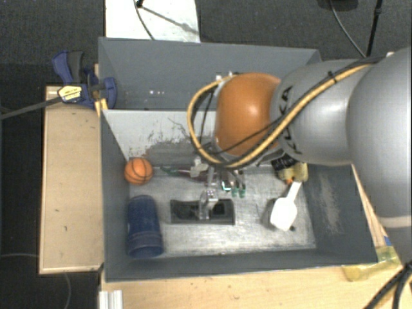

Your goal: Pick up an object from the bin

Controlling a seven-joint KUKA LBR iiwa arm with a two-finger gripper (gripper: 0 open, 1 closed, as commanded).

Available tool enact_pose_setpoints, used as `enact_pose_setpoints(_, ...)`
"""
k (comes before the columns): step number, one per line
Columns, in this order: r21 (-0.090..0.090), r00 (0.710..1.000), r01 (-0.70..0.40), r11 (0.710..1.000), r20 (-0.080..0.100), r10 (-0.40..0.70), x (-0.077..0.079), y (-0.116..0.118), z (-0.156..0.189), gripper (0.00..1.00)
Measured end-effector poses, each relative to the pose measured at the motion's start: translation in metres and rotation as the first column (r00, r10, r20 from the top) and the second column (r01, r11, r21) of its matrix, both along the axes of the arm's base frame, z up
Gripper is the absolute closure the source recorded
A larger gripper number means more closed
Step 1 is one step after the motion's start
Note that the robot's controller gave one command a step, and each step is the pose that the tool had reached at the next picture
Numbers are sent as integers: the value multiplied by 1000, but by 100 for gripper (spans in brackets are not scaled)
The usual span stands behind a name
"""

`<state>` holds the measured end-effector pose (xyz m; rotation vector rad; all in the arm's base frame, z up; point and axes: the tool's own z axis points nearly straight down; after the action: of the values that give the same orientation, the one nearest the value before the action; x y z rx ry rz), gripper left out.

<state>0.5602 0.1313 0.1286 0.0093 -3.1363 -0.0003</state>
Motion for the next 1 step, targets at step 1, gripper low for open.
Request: enact_pose_setpoints(1,1,1000,3,1000,8,-3,2,0,4,0)
